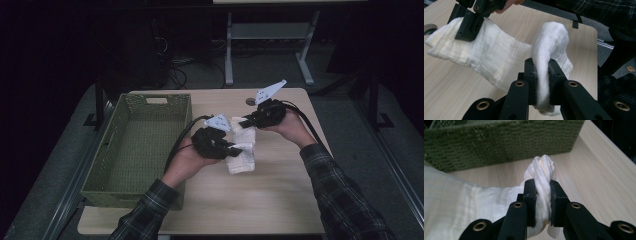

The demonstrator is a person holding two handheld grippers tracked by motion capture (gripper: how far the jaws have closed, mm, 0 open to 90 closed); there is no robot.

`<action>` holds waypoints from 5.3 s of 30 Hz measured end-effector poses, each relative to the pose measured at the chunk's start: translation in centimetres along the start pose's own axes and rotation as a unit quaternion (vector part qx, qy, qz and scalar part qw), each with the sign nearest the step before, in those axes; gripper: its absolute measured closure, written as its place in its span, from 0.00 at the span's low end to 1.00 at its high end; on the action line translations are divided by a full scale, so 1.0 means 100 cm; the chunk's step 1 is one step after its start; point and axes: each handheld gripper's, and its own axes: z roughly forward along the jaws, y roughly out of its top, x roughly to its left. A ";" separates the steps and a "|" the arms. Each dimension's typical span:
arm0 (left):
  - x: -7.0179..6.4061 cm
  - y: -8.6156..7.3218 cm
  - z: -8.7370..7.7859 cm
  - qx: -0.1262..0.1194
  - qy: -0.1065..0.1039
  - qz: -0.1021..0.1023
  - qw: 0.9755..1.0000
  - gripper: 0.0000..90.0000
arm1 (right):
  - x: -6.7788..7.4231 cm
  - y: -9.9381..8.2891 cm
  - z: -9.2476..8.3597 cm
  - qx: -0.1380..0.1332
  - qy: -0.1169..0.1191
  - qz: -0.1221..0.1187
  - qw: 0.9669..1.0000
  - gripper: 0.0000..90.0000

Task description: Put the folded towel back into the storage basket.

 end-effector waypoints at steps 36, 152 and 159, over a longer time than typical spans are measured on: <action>0.038 -0.088 -0.149 -0.027 0.076 -0.033 0.996 0.89 | 0.023 0.129 0.109 -0.023 0.028 -0.049 0.998 0.86; 0.004 -0.033 -0.003 -0.028 0.126 -0.084 0.988 0.18 | -0.018 0.014 0.018 -0.020 -0.065 0.029 0.997 0.24; -0.002 -0.034 0.018 -0.024 0.134 -0.080 0.988 0.18 | -0.013 -0.020 0.009 -0.009 -0.078 0.056 0.995 0.22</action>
